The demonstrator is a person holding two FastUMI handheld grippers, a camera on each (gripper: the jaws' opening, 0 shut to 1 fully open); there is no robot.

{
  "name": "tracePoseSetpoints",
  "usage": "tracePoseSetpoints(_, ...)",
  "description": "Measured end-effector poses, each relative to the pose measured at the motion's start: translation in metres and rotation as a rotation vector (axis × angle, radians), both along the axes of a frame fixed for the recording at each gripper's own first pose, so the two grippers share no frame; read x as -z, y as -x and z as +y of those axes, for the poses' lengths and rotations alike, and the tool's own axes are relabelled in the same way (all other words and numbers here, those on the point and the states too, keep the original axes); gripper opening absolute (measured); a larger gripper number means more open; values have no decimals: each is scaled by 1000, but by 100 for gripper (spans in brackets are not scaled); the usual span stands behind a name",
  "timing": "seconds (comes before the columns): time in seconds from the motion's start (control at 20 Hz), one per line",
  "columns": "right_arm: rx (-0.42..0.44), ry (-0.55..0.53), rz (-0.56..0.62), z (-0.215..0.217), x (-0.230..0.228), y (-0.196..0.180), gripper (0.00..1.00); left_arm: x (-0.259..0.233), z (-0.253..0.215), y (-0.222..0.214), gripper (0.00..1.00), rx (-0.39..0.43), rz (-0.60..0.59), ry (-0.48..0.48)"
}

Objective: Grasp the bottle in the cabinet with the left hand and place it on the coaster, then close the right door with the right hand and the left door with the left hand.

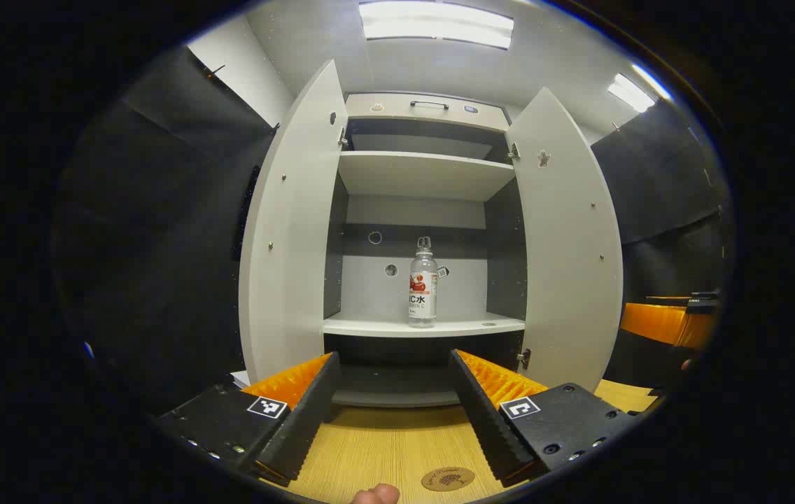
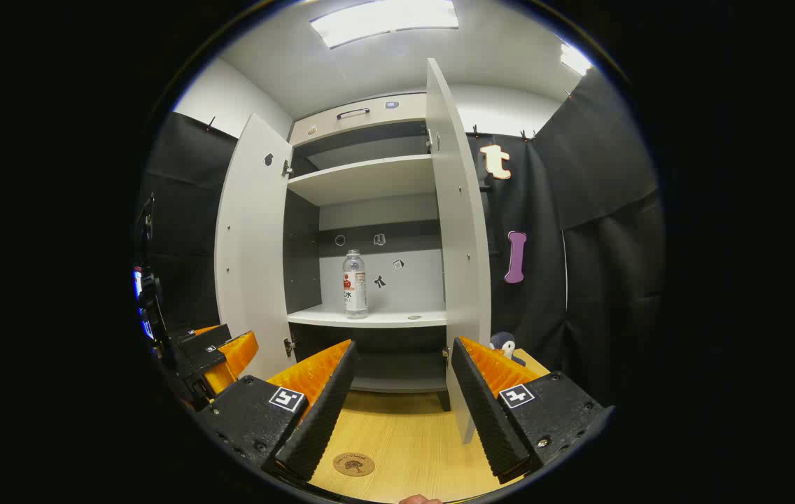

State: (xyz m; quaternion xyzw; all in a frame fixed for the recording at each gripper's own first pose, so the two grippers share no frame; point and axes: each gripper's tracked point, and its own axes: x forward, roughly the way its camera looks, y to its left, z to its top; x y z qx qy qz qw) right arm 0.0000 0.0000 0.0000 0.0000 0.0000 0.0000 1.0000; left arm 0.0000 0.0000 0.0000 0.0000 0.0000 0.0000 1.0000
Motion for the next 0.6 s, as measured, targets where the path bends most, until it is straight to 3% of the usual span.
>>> tracePoseSetpoints(0.6,0,-1,8,5,4,-17,83,4,16,-10,95,-26,1,4)
